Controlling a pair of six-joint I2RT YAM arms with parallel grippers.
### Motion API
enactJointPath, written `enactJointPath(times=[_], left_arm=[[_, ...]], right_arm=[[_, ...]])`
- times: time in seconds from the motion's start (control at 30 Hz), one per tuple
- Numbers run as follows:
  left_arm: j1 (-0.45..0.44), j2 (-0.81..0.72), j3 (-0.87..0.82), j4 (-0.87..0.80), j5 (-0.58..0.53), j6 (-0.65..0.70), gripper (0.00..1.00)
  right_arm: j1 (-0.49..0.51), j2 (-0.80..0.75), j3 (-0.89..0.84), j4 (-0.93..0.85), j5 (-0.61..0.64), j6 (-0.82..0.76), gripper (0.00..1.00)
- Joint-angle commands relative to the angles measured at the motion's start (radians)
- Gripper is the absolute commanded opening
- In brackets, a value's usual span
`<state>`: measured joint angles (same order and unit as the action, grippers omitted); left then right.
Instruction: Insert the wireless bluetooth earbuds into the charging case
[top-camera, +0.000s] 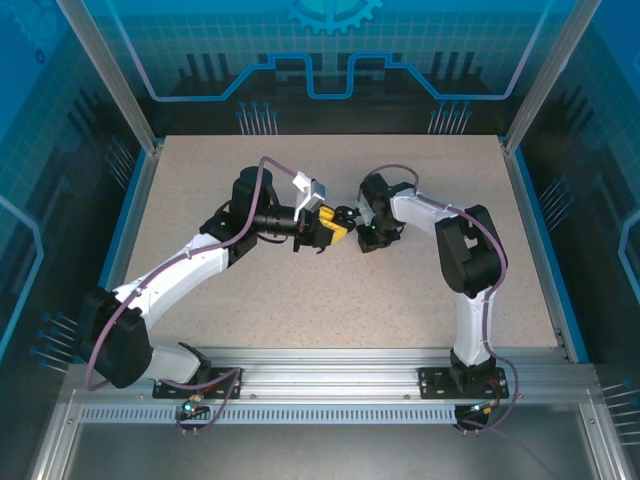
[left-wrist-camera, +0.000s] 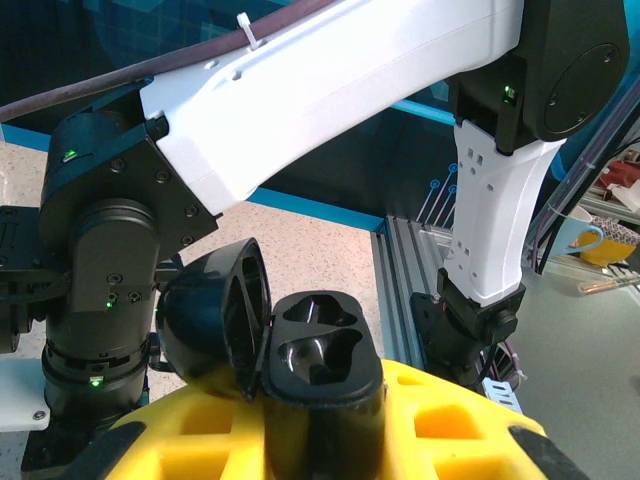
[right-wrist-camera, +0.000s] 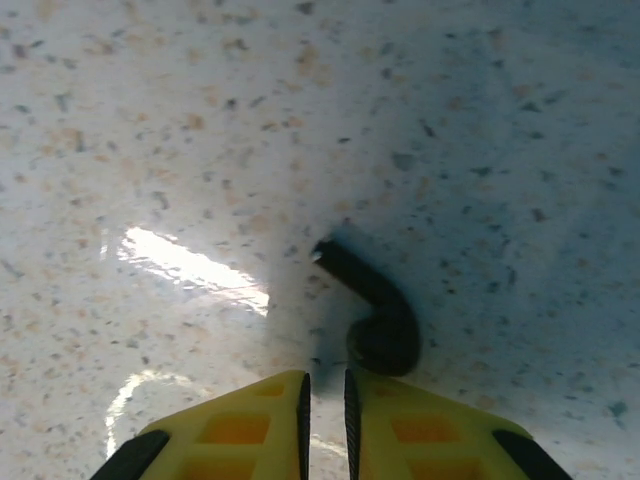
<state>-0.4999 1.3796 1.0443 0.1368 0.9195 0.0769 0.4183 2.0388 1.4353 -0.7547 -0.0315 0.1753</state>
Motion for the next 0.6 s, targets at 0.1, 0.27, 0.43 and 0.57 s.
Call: enactJointPath(times=[0.1,0.27,0.43,0.57], left_arm=[[0.009,-0.024,0.003,-0.003,-0.001,0.003,0.03],[0.008,-0.026,0.000,-0.006,-0.005,0.004,0.03],[0.008,-0.030,-0.001,-0.008,-0.007,0.005,0.03],[0.009,-0.035,-0.001,-0.014,-0.008,0.007,0.03]], right_arm=[[-0.010,0.021,0.035,-0.020,0.076,0.042,0.18],[-0.015,0.039,0.066,-0.020,0.073,0.044,0.18],[-0.016,0.069,0.101,-0.025,0.089,0.049,0.18],[-0.012,0.094,0.134,-0.040,0.108,0.034,0.18]])
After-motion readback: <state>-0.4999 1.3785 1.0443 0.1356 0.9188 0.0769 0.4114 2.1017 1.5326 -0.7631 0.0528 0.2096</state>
